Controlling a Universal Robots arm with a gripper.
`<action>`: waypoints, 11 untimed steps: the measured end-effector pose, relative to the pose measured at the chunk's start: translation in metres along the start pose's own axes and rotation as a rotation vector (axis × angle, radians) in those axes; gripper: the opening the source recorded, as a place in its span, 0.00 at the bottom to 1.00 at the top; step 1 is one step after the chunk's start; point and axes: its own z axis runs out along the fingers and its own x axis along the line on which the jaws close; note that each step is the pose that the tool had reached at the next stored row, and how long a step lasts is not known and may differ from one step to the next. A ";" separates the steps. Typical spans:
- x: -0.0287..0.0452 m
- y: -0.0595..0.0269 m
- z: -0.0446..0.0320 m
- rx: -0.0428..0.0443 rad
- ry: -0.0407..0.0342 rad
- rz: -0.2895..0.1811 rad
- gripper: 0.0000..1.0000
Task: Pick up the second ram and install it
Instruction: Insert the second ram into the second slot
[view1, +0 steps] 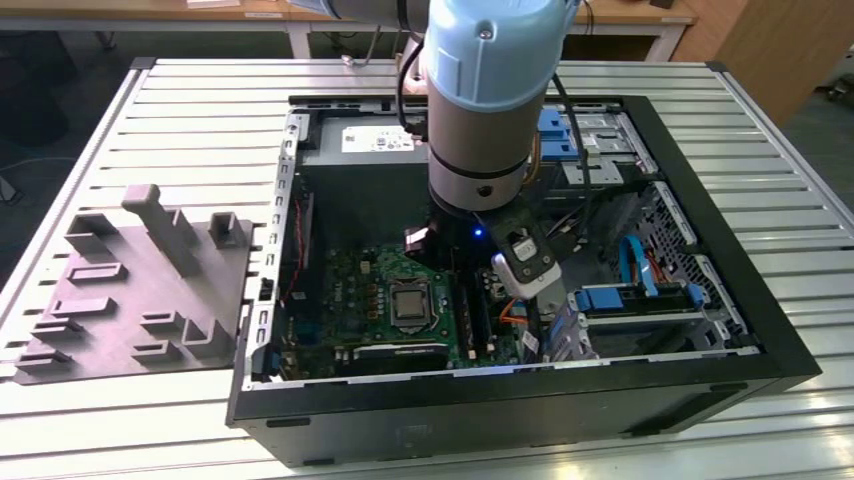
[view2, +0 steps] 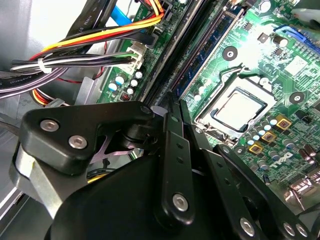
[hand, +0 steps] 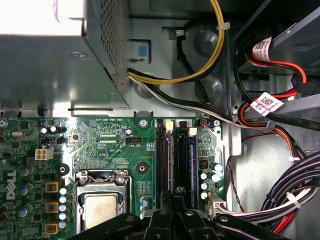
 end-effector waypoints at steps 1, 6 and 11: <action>0.0000 0.0000 0.0000 0.0000 0.0000 0.000 0.13; 0.0000 0.0000 0.0001 0.0001 -0.0001 0.000 0.13; 0.0000 0.0000 0.0001 -0.0001 -0.0001 0.000 0.20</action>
